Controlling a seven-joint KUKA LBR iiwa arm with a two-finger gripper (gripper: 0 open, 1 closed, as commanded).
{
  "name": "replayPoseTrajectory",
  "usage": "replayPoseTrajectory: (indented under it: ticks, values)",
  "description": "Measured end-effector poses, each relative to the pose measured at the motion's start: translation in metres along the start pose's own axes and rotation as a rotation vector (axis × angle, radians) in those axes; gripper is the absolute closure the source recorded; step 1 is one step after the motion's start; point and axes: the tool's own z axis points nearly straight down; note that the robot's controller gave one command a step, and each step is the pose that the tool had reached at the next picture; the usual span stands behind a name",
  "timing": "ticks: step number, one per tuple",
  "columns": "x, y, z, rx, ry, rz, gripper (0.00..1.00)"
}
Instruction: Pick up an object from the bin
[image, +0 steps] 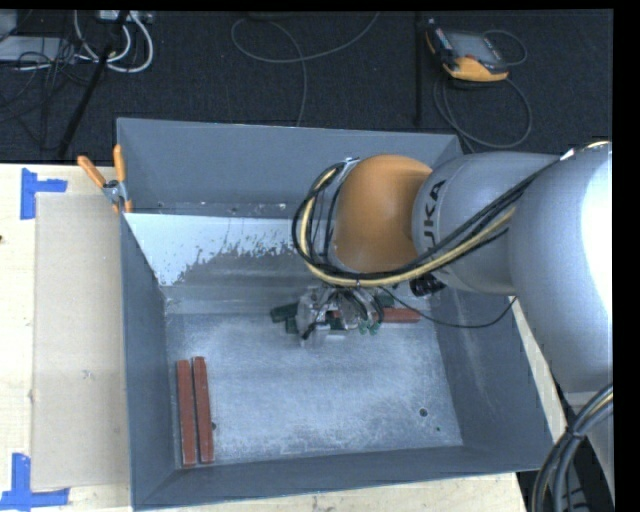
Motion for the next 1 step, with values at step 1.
replayPoseTrajectory:
  ticks: [1]
  values:
    - [0.0004, -0.0001, 0.0005, 0.0, 0.001, 0.001, 0.0]
